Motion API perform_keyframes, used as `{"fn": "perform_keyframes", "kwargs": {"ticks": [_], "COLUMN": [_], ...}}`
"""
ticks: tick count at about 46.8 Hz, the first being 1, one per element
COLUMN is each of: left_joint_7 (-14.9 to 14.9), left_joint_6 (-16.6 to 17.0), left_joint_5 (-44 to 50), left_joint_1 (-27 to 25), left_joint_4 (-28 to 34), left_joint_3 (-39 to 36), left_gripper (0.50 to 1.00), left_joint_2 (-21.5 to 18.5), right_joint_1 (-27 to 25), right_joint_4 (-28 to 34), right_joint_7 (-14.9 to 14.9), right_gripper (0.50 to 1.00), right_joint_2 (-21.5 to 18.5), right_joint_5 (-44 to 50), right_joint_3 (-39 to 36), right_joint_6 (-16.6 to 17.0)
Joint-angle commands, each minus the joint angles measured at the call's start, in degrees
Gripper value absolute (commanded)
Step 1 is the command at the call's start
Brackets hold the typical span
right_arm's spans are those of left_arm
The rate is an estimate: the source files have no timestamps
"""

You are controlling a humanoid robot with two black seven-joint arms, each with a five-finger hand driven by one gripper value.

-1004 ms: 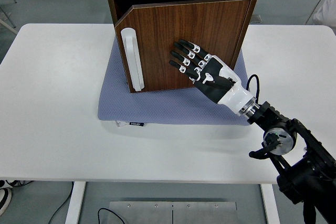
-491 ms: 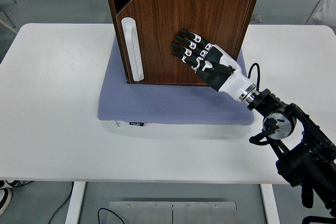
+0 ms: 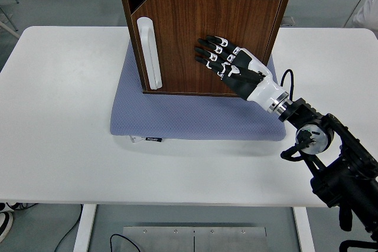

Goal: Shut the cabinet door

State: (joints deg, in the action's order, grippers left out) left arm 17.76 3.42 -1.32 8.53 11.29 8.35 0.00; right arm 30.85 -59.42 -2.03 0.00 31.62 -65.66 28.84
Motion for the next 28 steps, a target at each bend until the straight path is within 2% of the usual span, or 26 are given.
{"fn": "perform_keyframes", "kwargs": {"ticks": [1, 20, 28], "left_joint_7": [0.00, 0.08, 0.00], "left_joint_6": [0.00, 0.00, 0.00], "left_joint_5": [0.00, 0.00, 0.00], "left_joint_1": [0.00, 0.00, 0.00], "left_joint_4": [-0.04, 0.05, 0.05], "left_joint_3": [0.00, 0.00, 0.00], "left_gripper": [1.000, 1.000, 1.000], "left_joint_2": [0.00, 0.00, 0.00], "right_joint_1": [0.00, 0.00, -2.55], "right_joint_4": [0.18, 0.18, -2.19], "right_joint_7": [0.01, 0.01, 0.01], "right_gripper": [1.000, 1.000, 1.000], "right_joint_2": [0.00, 0.00, 0.00], "right_joint_5": [0.02, -0.07, -0.16], "right_joint_3": [0.00, 0.09, 0.18], "right_joint_6": [-0.10, -0.01, 0.25]}}
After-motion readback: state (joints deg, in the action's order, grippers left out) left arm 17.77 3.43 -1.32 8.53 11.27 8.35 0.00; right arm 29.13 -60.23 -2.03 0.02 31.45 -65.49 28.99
